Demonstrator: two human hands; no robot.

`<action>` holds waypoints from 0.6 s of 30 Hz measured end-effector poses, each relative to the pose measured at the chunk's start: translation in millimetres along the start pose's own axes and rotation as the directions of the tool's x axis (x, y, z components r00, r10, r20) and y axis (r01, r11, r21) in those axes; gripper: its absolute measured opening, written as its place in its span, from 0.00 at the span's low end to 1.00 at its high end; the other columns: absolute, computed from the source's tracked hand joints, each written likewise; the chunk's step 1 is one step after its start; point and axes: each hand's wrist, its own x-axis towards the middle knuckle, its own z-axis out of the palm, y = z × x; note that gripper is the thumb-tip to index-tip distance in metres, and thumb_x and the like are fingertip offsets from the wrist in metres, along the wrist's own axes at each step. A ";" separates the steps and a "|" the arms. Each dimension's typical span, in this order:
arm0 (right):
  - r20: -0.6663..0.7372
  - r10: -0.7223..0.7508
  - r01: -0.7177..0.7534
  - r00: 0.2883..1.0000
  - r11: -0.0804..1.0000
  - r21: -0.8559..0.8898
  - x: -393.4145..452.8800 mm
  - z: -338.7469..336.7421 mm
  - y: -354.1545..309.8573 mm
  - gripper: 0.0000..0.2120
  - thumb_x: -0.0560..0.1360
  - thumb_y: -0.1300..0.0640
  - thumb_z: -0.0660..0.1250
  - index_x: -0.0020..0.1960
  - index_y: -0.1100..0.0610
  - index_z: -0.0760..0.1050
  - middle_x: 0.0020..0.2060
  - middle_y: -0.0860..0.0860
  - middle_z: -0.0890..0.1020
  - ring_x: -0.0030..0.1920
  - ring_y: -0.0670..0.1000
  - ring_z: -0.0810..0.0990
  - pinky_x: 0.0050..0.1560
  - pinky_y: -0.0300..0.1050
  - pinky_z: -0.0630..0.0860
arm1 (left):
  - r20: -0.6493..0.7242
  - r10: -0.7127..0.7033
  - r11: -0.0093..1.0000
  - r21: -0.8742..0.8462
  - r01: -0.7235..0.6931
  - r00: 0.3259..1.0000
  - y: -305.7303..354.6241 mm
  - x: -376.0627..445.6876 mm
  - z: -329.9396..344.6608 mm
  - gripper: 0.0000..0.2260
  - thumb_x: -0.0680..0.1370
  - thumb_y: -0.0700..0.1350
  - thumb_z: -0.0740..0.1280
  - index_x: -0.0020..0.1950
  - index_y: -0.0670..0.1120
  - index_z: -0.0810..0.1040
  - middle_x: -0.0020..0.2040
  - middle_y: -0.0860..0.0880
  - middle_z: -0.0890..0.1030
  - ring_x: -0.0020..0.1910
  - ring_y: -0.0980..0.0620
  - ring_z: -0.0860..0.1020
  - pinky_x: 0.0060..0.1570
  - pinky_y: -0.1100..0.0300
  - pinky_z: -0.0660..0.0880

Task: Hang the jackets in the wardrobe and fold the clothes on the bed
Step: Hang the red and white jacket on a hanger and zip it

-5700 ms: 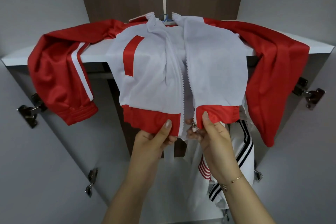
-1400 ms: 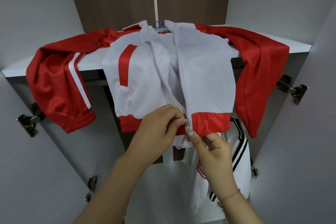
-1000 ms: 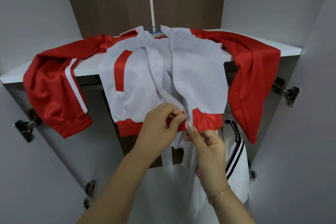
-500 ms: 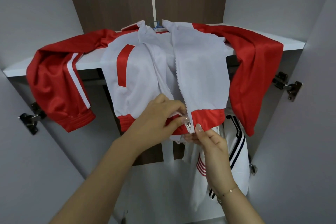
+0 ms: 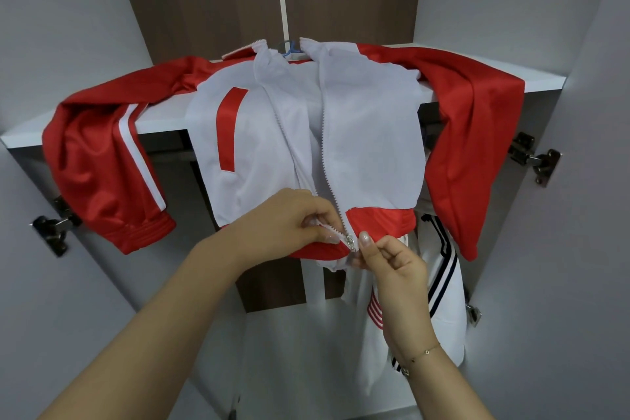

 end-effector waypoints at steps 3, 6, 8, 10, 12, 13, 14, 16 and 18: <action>-0.004 -0.010 0.010 1.000 0.999 -0.033 1.2 1.8 0.5 0.20 0.72 0.49 0.68 0.40 0.69 0.77 0.31 0.56 0.82 0.35 0.49 0.80 0.44 0.38 0.79 | -0.011 0.014 0.998 -0.059 -0.014 1.000 1.8 2.0 1.0 0.04 0.78 0.50 0.68 0.46 0.60 0.79 0.39 0.69 0.76 0.47 0.73 0.74 0.49 0.78 0.68; -0.016 -0.009 0.009 1.000 1.000 -0.009 3.5 4.1 -0.2 0.19 0.73 0.51 0.68 0.40 0.70 0.77 0.31 0.58 0.81 0.35 0.49 0.80 0.42 0.38 0.79 | -0.024 -0.004 0.999 -0.042 0.003 1.000 4.4 5.4 4.7 0.03 0.78 0.49 0.68 0.49 0.55 0.82 0.39 0.67 0.75 0.44 0.73 0.74 0.47 0.80 0.68; -0.025 0.003 -0.002 1.000 1.000 0.010 6.5 4.1 -1.3 0.18 0.73 0.53 0.68 0.39 0.69 0.77 0.30 0.55 0.80 0.33 0.48 0.79 0.41 0.36 0.78 | -0.060 -0.028 0.998 -0.066 0.024 0.998 5.9 6.7 9.1 0.03 0.78 0.49 0.68 0.47 0.56 0.81 0.39 0.67 0.75 0.42 0.72 0.75 0.44 0.80 0.68; -0.037 0.036 -0.035 0.999 0.999 0.025 9.2 2.2 -2.7 0.16 0.73 0.53 0.68 0.39 0.67 0.78 0.31 0.55 0.81 0.34 0.49 0.80 0.41 0.36 0.78 | -0.145 -0.038 0.994 -0.104 0.023 0.989 8.8 4.3 15.3 0.05 0.78 0.49 0.68 0.44 0.60 0.77 0.38 0.68 0.74 0.43 0.71 0.75 0.44 0.80 0.68; -0.047 0.095 -0.092 0.994 0.993 0.070 10.9 -0.5 -4.1 0.14 0.72 0.51 0.69 0.37 0.63 0.80 0.32 0.56 0.82 0.35 0.51 0.81 0.42 0.37 0.78 | -0.275 -0.025 0.992 -0.129 -0.011 0.961 10.4 -2.6 25.5 0.09 0.77 0.49 0.70 0.46 0.63 0.72 0.41 0.68 0.74 0.46 0.68 0.76 0.46 0.77 0.72; -0.043 0.132 -0.128 0.990 0.987 0.098 10.9 -1.8 -5.2 0.13 0.72 0.51 0.70 0.36 0.62 0.80 0.33 0.57 0.82 0.36 0.52 0.81 0.44 0.38 0.79 | -0.341 0.009 0.992 -0.116 -0.052 0.940 10.1 -7.1 31.7 0.11 0.76 0.49 0.71 0.48 0.62 0.70 0.45 0.67 0.73 0.48 0.64 0.76 0.48 0.75 0.73; -0.031 0.170 -0.164 0.985 0.977 0.134 10.2 -2.8 -6.4 0.13 0.72 0.52 0.70 0.36 0.61 0.81 0.34 0.58 0.83 0.38 0.53 0.82 0.45 0.40 0.79 | -0.386 0.064 0.991 -0.084 -0.105 0.920 9.5 -11.8 37.8 0.12 0.75 0.49 0.72 0.50 0.60 0.71 0.49 0.65 0.71 0.50 0.62 0.76 0.50 0.73 0.74; 0.001 0.235 -0.230 0.972 0.951 0.208 8.0 -4.0 -8.6 0.12 0.71 0.53 0.71 0.35 0.61 0.81 0.36 0.61 0.83 0.40 0.54 0.83 0.45 0.41 0.80 | -0.400 0.175 0.981 -0.005 -0.193 0.900 7.4 -19.1 48.3 0.12 0.75 0.50 0.73 0.54 0.54 0.74 0.53 0.61 0.70 0.52 0.60 0.74 0.52 0.71 0.72; 0.026 0.280 -0.279 0.959 0.931 0.235 5.9 -3.9 -10.7 0.12 0.70 0.53 0.72 0.37 0.62 0.82 0.37 0.60 0.83 0.41 0.54 0.83 0.45 0.41 0.80 | -0.405 0.203 0.978 0.049 -0.201 0.891 4.9 -22.4 57.4 0.15 0.73 0.51 0.74 0.56 0.49 0.76 0.54 0.57 0.71 0.53 0.60 0.73 0.53 0.70 0.72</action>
